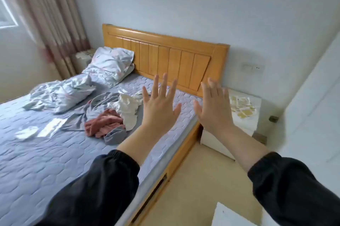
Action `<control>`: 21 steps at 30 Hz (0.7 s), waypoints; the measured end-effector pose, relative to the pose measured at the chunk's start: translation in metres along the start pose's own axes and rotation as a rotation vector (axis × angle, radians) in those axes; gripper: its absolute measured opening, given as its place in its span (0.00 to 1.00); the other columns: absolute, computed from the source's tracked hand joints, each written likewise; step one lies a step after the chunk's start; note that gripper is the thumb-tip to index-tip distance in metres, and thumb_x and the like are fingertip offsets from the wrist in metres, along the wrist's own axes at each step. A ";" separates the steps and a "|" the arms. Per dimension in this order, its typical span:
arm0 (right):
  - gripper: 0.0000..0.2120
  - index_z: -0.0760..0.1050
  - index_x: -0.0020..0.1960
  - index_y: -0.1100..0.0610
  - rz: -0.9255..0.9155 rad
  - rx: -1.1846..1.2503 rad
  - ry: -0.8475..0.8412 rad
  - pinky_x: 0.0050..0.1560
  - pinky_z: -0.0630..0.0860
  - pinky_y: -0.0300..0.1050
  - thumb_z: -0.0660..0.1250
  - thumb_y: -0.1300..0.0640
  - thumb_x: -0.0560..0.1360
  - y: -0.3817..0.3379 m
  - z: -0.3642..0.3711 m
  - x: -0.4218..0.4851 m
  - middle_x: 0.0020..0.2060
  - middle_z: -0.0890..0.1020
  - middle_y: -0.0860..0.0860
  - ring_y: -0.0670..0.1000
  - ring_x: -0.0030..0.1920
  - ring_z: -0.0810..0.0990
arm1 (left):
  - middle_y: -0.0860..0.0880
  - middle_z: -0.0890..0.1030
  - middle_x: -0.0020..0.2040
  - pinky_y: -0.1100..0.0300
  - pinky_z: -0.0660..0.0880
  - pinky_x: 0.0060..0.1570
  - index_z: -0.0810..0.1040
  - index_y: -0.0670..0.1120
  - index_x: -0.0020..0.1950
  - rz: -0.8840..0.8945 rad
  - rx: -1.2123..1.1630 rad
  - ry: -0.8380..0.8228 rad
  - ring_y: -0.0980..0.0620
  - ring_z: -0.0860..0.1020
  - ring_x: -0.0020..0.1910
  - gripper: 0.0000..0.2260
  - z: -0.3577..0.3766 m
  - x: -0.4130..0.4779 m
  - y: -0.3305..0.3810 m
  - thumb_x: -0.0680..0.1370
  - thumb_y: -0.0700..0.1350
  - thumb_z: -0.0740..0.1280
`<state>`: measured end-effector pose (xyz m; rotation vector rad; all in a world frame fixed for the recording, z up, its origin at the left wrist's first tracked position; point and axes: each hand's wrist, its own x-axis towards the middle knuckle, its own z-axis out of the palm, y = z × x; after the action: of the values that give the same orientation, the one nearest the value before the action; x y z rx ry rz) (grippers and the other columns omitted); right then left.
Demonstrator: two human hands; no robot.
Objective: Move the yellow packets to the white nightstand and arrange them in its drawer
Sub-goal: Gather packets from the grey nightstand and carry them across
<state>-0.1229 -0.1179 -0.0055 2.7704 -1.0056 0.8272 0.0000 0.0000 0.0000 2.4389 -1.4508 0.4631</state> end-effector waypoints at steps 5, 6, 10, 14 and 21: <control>0.29 0.64 0.70 0.64 -0.180 0.134 -0.077 0.67 0.63 0.65 0.49 0.45 0.77 -0.109 -0.007 -0.030 0.70 0.66 0.63 0.64 0.70 0.65 | 0.48 0.40 0.79 0.39 0.39 0.72 0.43 0.51 0.79 -0.189 0.118 0.046 0.46 0.37 0.77 0.31 -0.049 -0.095 -0.077 0.80 0.58 0.53; 0.29 0.64 0.70 0.63 -0.221 0.164 -0.089 0.68 0.63 0.66 0.50 0.45 0.77 -0.133 -0.009 -0.039 0.71 0.66 0.62 0.63 0.71 0.64 | 0.48 0.40 0.79 0.39 0.38 0.72 0.43 0.51 0.79 -0.225 0.140 0.049 0.46 0.37 0.77 0.31 -0.058 -0.118 -0.093 0.80 0.58 0.53; 0.27 0.65 0.69 0.63 -0.357 0.253 -0.088 0.68 0.62 0.66 0.55 0.47 0.77 -0.233 -0.024 -0.078 0.70 0.67 0.63 0.63 0.70 0.65 | 0.47 0.42 0.79 0.37 0.42 0.72 0.46 0.51 0.79 -0.368 0.189 0.080 0.45 0.39 0.78 0.31 -0.105 -0.204 -0.152 0.80 0.58 0.54; 0.34 0.64 0.70 0.63 -0.444 0.348 -0.113 0.69 0.59 0.63 0.45 0.44 0.73 -0.351 -0.050 -0.134 0.70 0.66 0.62 0.62 0.71 0.64 | 0.47 0.42 0.79 0.37 0.42 0.72 0.45 0.50 0.79 -0.489 0.285 0.112 0.45 0.39 0.77 0.32 -0.155 -0.311 -0.217 0.80 0.58 0.53; 0.31 0.64 0.69 0.62 -0.553 0.532 -0.154 0.68 0.62 0.61 0.51 0.43 0.75 -0.585 -0.092 -0.276 0.69 0.68 0.62 0.62 0.69 0.66 | 0.46 0.43 0.79 0.36 0.43 0.71 0.45 0.50 0.79 -0.639 0.413 0.096 0.44 0.40 0.78 0.31 -0.259 -0.536 -0.347 0.81 0.58 0.54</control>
<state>0.0184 0.5198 -0.0077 3.3233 0.0260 0.8914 0.0309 0.6885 -0.0001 2.9496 -0.5040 0.7621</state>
